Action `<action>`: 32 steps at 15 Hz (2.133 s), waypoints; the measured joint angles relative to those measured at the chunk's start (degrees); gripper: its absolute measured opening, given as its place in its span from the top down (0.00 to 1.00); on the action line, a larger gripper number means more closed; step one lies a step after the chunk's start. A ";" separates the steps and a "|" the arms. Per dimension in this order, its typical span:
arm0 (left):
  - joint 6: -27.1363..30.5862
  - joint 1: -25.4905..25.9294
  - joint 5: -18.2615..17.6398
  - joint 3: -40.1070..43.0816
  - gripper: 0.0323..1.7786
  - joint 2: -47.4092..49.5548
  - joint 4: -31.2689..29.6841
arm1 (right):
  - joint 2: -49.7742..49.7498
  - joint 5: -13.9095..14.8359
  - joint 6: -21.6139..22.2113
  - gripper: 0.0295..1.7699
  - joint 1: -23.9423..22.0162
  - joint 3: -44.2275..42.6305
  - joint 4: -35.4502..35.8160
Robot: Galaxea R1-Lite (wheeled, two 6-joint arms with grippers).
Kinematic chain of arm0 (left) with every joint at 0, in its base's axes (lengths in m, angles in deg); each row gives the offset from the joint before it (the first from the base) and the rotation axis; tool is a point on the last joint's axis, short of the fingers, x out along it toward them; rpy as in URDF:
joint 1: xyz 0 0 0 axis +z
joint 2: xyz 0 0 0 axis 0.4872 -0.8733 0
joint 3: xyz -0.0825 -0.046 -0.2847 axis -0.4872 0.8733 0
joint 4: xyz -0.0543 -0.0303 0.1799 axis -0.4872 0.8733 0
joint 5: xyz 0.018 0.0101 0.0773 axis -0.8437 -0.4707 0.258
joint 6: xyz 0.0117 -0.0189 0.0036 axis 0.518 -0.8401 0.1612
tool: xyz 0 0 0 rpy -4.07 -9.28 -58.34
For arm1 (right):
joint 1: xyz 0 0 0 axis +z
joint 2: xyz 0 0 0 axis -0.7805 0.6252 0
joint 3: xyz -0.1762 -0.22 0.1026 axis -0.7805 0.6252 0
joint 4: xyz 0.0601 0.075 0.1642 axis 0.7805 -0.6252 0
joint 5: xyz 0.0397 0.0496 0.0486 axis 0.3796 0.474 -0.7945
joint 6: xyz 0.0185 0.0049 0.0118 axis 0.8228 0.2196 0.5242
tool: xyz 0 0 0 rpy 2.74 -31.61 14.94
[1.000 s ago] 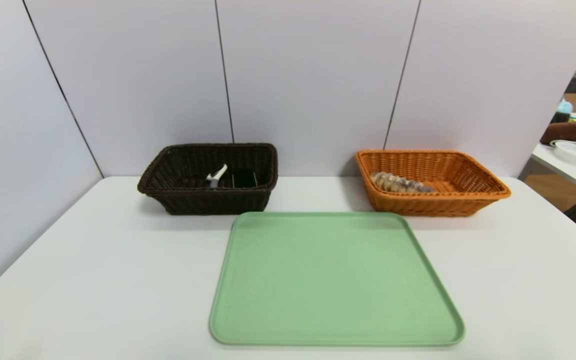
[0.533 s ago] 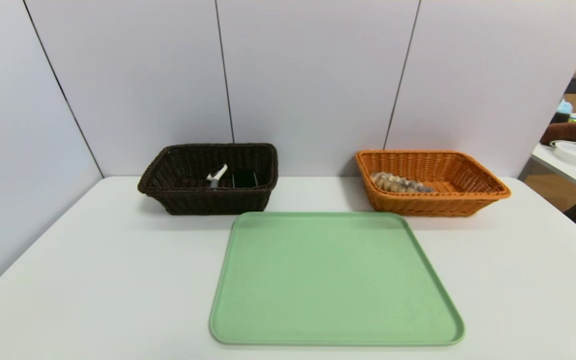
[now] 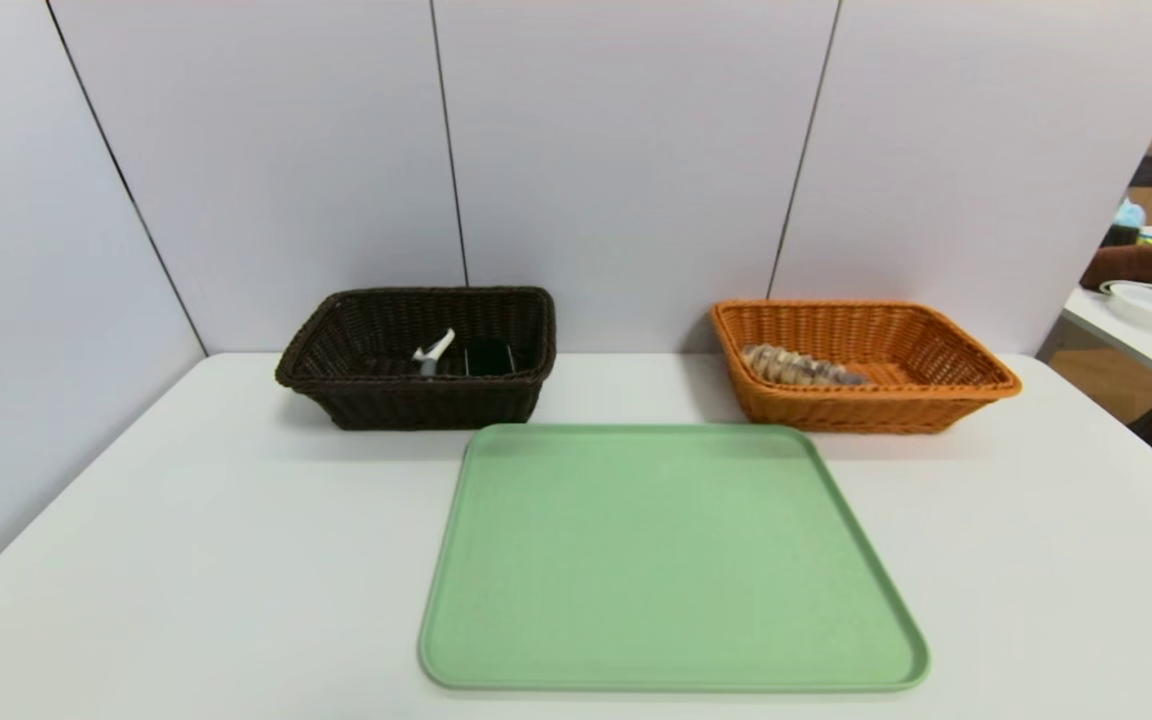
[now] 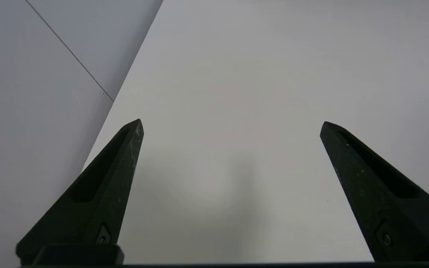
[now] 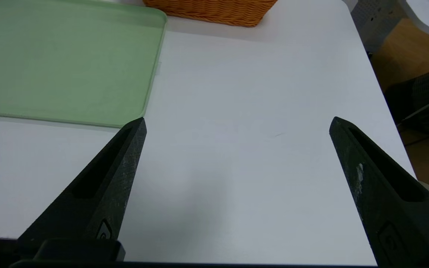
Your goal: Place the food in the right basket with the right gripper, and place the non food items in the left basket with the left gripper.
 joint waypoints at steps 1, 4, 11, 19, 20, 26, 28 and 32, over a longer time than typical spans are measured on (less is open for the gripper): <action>0.22 0.24 -0.22 0.63 0.05 0.90 -0.01 | -0.74 -0.02 0.00 0.04 -0.02 0.16 -0.27; 0.89 1.84 -2.76 2.58 0.05 3.85 0.05 | -3.17 -0.05 0.00 0.04 0.09 0.68 -1.68; 1.93 2.28 -2.93 5.07 0.05 9.14 -2.55 | -9.18 -1.57 0.06 0.04 1.71 3.46 -1.27; 4.25 2.22 -3.21 8.35 0.05 14.10 -6.79 | -17.73 -5.75 1.83 0.04 3.11 7.70 5.05; 5.52 2.19 -4.11 8.96 0.05 14.19 -8.61 | -18.91 -6.30 1.83 0.04 3.12 9.53 7.17; 5.96 2.17 -10.03 13.09 0.05 14.30 -15.40 | -22.35 -9.95 1.82 0.04 3.23 19.81 21.65; 5.99 2.17 -12.93 13.51 0.05 14.30 -15.54 | -22.50 -9.92 1.85 0.04 3.23 23.39 26.53; 4.74 2.17 -17.03 15.19 0.05 14.30 -15.57 | -22.53 -9.92 2.51 0.04 3.23 30.15 32.87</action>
